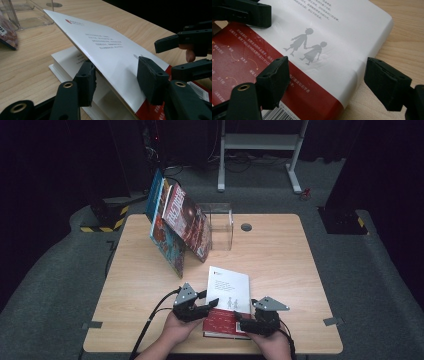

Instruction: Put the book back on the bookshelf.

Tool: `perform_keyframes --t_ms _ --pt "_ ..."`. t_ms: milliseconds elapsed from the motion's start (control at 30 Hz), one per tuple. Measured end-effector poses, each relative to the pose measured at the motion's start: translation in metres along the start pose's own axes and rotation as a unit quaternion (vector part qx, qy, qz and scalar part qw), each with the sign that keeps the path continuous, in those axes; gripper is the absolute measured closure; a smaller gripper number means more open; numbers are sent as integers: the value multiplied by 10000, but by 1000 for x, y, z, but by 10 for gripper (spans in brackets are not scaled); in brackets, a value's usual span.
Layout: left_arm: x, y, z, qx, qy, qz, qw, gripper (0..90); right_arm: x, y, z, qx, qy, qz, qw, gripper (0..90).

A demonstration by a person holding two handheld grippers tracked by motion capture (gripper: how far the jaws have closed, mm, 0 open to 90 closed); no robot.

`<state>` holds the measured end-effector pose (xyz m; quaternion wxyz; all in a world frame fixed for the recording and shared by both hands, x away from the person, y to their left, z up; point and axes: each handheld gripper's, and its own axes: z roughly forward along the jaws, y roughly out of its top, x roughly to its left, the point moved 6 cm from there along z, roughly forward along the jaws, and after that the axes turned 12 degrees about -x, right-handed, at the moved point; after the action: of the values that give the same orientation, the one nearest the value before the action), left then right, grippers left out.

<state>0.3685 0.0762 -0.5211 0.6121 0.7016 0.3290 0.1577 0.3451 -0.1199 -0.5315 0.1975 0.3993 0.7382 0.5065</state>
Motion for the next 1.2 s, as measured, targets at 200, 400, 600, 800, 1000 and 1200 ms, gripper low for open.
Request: perform_keyframes --t_ms 200,400,600,800,1000,1200 --pt "0 1 -1 1 -99 3 10000 505 0 0 -1 -6 -39 -12 10000 212" --pt "-1 3 -2 -11 -117 90 9999 506 -1 1 -2 -35 -73 -28 10000 217" --pt "-1 5 -4 -30 -216 61 9997 506 -2 2 -2 -67 -106 -26 9999 219" --pt "2 4 -5 100 -297 -75 9995 504 -3 2 -2 -57 -122 -24 9999 220" --pt "3 3 -5 136 -266 -71 9995 502 -2 1 -2 -45 -128 -52 9999 221" --pt "3 2 -5 83 -288 38 9995 501 -1 1 -2 -30 -123 -35 9999 222"
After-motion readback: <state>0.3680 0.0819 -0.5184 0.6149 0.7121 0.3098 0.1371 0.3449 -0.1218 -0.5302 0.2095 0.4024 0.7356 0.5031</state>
